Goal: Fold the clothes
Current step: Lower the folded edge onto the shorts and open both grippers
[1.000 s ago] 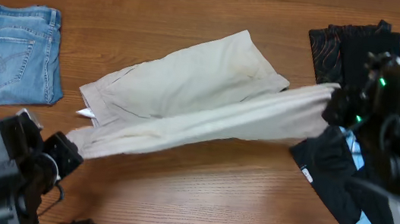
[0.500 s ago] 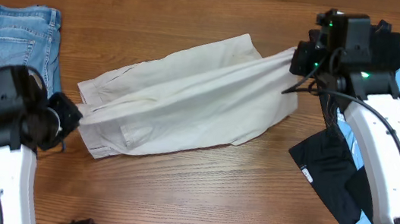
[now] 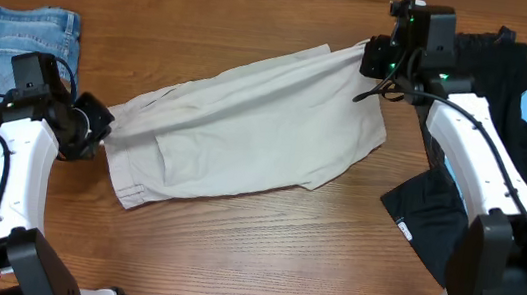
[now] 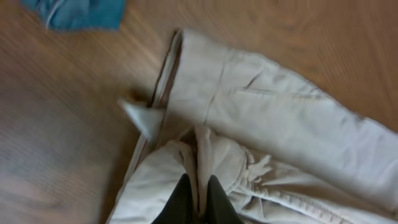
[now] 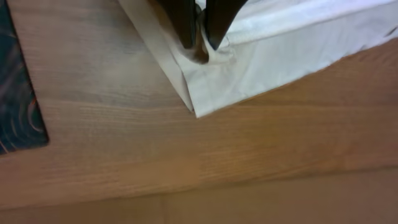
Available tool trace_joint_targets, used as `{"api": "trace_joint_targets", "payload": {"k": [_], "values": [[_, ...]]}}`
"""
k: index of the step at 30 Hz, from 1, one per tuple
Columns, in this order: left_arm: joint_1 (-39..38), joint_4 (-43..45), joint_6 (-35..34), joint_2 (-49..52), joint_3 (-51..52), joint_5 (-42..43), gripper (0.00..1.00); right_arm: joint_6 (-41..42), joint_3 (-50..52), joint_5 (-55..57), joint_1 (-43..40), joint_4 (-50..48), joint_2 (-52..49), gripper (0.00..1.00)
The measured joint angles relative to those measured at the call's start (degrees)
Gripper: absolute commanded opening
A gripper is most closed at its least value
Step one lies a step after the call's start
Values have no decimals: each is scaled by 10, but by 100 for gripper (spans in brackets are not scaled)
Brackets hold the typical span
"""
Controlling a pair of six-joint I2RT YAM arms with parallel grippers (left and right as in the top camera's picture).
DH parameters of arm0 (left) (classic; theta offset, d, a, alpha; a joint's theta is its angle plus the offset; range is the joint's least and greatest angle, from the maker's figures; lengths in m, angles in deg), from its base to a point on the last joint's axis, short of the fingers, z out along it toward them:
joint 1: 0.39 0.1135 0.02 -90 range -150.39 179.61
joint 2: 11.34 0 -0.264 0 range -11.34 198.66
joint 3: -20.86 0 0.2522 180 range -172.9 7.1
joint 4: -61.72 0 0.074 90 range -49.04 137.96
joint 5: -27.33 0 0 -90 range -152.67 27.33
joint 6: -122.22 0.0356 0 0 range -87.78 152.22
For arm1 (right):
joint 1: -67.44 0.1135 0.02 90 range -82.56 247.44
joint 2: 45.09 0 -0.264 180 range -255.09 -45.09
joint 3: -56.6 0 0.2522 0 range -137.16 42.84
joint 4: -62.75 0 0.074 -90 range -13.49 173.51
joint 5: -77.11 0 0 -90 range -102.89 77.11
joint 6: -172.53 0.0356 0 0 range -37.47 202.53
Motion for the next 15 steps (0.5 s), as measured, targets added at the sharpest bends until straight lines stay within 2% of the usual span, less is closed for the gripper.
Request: {"api": "trace_joint_targets", "payload": {"k": [3,15], "values": [[0,26,-11,5,0,-4,7,-1,0,-3,3,-36,-10,4],[0,30,-27,55,0,-16,9,-2,0,-19,7,-94,-66,4]]}}
